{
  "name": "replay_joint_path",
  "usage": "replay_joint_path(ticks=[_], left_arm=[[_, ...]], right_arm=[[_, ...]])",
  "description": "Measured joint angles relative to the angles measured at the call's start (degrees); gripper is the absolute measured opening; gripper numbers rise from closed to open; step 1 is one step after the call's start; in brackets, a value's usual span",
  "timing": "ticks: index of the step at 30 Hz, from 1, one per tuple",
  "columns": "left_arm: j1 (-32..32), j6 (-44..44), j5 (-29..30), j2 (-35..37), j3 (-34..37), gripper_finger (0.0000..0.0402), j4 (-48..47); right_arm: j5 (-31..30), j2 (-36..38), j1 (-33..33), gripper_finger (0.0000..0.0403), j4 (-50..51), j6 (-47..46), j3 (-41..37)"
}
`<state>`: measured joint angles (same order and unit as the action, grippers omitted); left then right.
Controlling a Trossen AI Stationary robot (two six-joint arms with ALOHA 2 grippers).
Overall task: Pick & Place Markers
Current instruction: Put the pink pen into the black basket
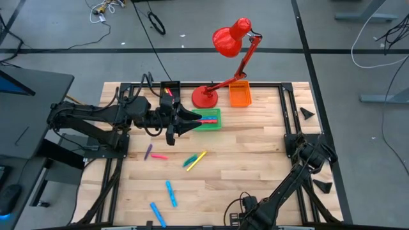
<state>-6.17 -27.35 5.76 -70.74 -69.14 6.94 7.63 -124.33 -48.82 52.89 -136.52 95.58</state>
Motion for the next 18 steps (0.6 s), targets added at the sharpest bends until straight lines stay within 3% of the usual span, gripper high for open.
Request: replay_joint_path(ticks=[6,18], left_arm=[[0.0,0.07,0.0,-0.01,0.0,0.0162,-0.04],[0.0,0.09,-0.02,-0.02,0.0,0.0162,-0.69]], right_arm=[[2.41,-1.38,-0.31,0.0165,-1.18,-1.12,0.01],[0.98,-2.67,0.43,0.0165,-2.97,-0.07,-1.06]])
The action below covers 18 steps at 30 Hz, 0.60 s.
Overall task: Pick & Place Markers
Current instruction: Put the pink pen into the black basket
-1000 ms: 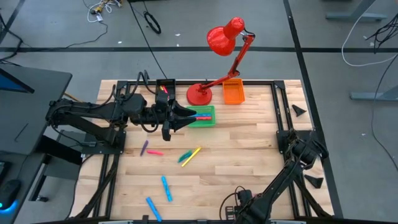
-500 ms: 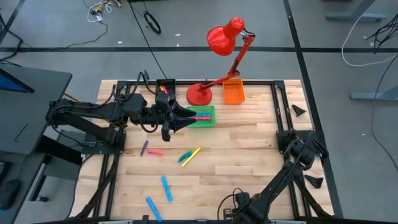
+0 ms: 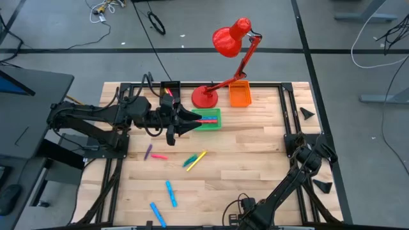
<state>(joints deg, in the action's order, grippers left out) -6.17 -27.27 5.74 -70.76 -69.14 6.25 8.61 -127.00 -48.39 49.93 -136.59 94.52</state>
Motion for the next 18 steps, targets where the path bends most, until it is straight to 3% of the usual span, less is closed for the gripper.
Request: replay_joint_path(ticks=[11,18], left_arm=[[0.0,-0.13,-0.02,0.0,0.0,0.0162,-0.46],[0.0,0.02,-0.02,0.0,0.0,0.0162,-0.63]], right_arm=[[-0.55,-0.09,0.62,0.016,0.89,1.4,-0.61],[-0.58,-0.15,0.75,0.0116,1.01,1.46,-0.68]])
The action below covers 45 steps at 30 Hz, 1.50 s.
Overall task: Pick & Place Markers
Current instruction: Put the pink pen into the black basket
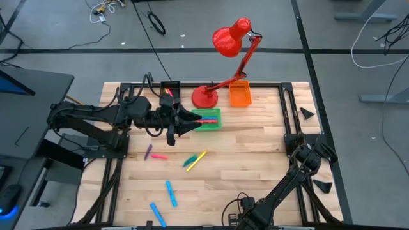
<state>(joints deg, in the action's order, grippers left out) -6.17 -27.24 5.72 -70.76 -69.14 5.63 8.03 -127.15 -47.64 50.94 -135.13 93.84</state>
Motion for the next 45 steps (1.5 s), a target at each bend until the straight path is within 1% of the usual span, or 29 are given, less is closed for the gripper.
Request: replay_joint_path(ticks=[5,9,20,30,41,45], left_arm=[[0.0,0.0,0.0,0.0,0.0,0.0162,0.0],[0.0,0.0,0.0,0.0,0.0,0.0162,0.03],[0.0,-0.14,0.0,0.0,0.0,0.0162,0.09],[0.0,-0.11,0.0,0.0,0.0,0.0162,0.13],[0.0,0.82,0.0,0.0,0.0,0.0162,0.13],[0.0,2.34,0.0,0.0,0.0,0.0162,0.13]], right_arm=[[0.02,-0.04,0.01,0.0084,-0.12,-0.02,-0.02],[0.07,-0.07,0.02,0.0069,-0.6,0.03,-0.07],[0.4,-0.13,0.02,0.0043,-0.87,0.61,-0.11],[-0.1,0.53,-0.01,0.0039,-0.66,1.28,-0.17],[-7.01,6.17,0.49,0.0039,11.35,4.14,-0.37],[-9.06,8.73,1.9,0.0039,15.84,8.14,-0.33]])
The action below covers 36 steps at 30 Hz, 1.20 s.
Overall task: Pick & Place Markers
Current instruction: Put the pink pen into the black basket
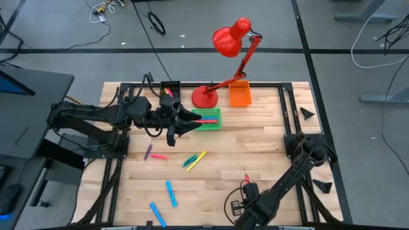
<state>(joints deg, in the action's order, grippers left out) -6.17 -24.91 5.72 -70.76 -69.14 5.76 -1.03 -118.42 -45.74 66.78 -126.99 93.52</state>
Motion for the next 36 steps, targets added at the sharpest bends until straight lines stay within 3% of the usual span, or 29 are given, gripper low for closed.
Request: replay_joint_path(ticks=[9,18,24,36], left_arm=[[0.0,0.04,0.01,0.0,0.0,0.0162,0.0],[0.0,0.02,0.0,0.0,0.0,0.0162,0.0],[0.0,0.02,0.02,0.0,0.0,0.0162,0.0],[0.0,0.02,0.36,0.0,0.0,0.0162,0.0]], right_arm=[[-4.32,4.23,5.12,0.0039,7.15,12.48,0.06],[-12.74,11.0,8.58,0.0039,13.0,19.63,0.13],[-20.1,15.74,10.24,0.0039,13.43,26.82,0.17],[-28.86,23.94,15.29,0.0038,11.44,45.54,0.17]])
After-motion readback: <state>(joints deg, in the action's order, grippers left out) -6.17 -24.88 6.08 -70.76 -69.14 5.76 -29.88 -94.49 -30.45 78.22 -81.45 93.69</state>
